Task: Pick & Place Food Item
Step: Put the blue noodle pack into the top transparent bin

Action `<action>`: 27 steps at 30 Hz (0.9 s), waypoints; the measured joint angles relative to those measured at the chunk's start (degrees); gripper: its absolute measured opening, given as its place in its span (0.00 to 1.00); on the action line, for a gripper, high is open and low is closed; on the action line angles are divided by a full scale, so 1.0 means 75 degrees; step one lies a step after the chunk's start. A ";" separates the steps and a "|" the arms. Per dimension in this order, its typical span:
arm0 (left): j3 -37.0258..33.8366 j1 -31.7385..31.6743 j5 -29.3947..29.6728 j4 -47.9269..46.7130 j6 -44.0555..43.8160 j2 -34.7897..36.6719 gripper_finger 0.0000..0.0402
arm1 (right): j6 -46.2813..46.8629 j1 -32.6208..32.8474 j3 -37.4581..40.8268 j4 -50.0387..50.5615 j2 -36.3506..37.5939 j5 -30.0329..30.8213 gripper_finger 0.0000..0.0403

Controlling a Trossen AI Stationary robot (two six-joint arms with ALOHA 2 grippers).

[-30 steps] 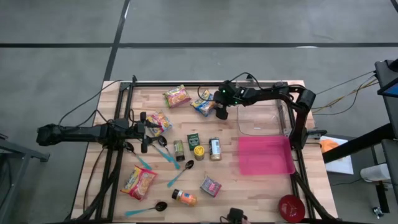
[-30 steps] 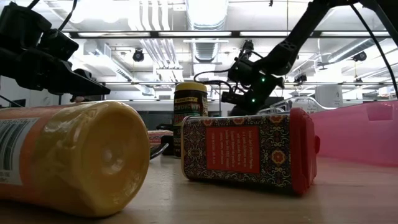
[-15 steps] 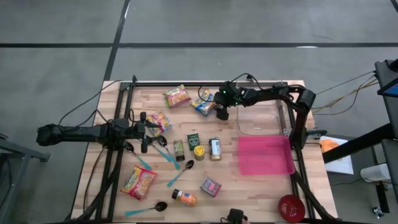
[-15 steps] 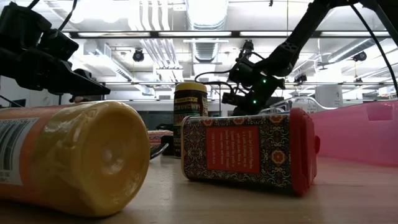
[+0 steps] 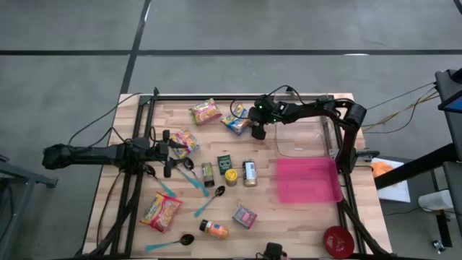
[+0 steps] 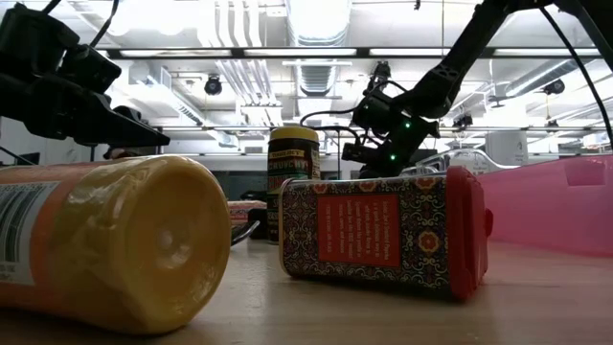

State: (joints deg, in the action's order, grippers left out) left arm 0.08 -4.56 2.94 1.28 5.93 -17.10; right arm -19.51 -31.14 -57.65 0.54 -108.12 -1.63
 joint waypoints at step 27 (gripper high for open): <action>0.0000 0.0000 0.0000 0.0000 -0.0009 0.0000 0.61 | 0.0603 0.0024 0.0000 -0.0006 0.0006 0.0033 0.04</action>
State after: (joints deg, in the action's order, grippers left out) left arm 0.08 -4.56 2.94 1.28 5.87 -17.10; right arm -14.98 -30.95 -57.65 0.49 -108.07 -1.38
